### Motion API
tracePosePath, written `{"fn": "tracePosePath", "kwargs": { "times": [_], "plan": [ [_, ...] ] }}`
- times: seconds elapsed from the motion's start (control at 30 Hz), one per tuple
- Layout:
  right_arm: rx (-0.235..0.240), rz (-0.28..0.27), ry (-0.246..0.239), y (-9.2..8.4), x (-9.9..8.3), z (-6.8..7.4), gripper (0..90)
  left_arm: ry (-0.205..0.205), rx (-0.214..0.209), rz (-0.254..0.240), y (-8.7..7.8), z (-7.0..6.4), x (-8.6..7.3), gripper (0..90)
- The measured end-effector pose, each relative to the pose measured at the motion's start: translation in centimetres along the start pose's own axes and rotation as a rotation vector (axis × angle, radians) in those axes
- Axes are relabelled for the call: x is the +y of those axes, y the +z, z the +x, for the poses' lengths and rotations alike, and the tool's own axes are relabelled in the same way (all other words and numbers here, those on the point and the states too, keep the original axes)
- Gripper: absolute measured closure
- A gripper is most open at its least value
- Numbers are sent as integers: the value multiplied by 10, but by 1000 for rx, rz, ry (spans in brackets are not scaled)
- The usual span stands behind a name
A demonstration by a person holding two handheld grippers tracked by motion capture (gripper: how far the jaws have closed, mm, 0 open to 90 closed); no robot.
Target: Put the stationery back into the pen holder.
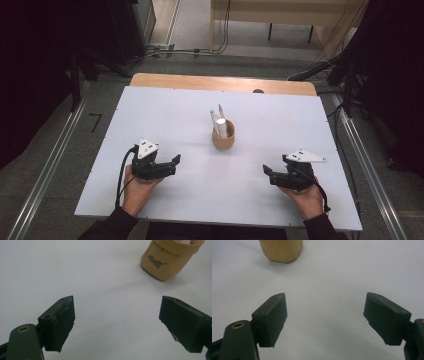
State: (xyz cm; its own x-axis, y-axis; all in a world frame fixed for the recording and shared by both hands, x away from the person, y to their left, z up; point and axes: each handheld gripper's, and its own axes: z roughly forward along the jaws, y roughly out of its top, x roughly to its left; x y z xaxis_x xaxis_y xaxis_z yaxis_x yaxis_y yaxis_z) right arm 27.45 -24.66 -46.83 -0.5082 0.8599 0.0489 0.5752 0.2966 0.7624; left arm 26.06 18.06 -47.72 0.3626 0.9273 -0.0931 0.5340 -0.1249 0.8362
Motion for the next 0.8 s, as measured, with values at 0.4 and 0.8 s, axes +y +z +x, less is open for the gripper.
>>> {"fn": "tracePosePath", "kwargs": {
  "times": [0.4,0.8],
  "plan": [
    [-60,-5,41,-11,-9,-20,177,-39,46,-17,-11,17,-7,132],
    [-112,-13,78,-21,-18,-38,179,-76,95,-19,-17,34,-12,132]
  ]
}}
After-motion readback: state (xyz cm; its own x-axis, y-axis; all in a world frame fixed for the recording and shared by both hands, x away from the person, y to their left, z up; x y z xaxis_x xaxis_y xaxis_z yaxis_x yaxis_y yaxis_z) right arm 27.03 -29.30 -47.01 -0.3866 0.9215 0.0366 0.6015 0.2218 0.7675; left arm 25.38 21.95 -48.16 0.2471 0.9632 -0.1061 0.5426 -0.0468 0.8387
